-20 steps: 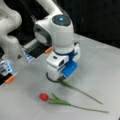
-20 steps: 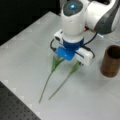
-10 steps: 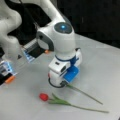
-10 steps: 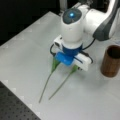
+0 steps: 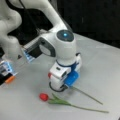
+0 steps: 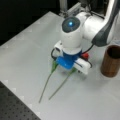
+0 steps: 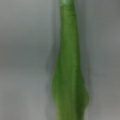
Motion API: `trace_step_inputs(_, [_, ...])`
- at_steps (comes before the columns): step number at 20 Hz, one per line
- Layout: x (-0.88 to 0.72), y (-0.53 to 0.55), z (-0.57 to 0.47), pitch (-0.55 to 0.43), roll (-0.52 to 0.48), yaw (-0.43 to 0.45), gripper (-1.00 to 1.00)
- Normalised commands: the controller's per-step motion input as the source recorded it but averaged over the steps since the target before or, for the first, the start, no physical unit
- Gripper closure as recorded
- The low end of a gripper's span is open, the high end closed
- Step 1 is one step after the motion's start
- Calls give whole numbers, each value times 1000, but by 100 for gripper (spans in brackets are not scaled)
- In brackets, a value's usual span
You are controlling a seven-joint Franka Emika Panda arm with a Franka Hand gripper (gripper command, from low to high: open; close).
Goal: Flower insertion into a vase
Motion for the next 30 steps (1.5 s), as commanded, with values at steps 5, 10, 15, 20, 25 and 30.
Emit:
trace_step_inputs(5, [269,-18,-114,49,-90,65,-100])
trace_step_inputs(10, [271,-12,-21,42,-104,84,-100])
trace_step_inputs(15, [259,2,-3,32,-97,85,100])
trace_step_inputs(20, [276,18,-88,-7,-76,67,100])
trace_step_inputs(25, [266,60,-57,14,-77,64,100])
trace_step_inputs(30, [212,115,-53,46,-83,76,100])
